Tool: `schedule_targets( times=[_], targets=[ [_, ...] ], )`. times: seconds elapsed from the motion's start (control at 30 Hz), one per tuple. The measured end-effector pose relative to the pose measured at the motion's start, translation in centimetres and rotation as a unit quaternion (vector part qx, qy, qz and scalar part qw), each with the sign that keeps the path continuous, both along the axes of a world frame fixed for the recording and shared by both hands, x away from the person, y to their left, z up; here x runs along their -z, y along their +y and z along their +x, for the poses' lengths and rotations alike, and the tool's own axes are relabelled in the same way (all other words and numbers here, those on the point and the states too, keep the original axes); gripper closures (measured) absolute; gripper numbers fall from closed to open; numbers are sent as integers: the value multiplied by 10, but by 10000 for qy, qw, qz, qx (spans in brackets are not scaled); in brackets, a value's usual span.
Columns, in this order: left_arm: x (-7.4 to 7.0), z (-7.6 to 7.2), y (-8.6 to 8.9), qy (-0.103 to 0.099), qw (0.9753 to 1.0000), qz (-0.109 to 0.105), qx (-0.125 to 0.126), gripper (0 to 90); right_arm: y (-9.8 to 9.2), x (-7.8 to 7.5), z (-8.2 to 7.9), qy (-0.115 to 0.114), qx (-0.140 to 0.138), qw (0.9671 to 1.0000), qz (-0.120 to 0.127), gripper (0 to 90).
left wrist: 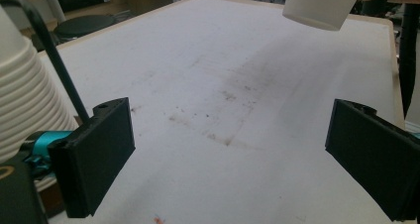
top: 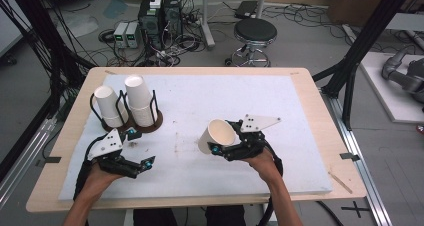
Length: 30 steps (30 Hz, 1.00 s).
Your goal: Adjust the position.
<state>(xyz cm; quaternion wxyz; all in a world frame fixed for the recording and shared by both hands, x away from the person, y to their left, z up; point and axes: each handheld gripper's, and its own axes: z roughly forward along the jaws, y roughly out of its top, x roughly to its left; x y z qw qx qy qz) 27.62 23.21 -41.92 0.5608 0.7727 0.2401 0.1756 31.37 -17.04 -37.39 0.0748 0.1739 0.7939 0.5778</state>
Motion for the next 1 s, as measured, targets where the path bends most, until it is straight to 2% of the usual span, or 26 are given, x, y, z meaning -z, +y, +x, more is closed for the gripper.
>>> schedule_targets(
  times=[0.1, 0.33, 0.53, 0.77, 1.0],
  targets=[
    [5, -2, 3, -9, 9999, 58, -113, 48, -3, 1, -1, -51, 135, 9999, -65, 278],
    [16, -4, 14, 51, 9995, 26, -309, 48, -12, 3, -6, -27, 271, 9996, -102, 278],
    [17, -3, 25, 63, 9987, -148, -491, 48, -19, 5, -9, -24, 353, 9993, -146, 278],
    [20, -1, 25, 106, 9987, -117, -475, 48, -20, 4, -8, -58, 393, 9991, -154, 278],
    [22, 3, 21, 184, 9992, -82, -359, 48, -16, 4, -4, -13, 369, 9991, -191, 278]
  ],
)
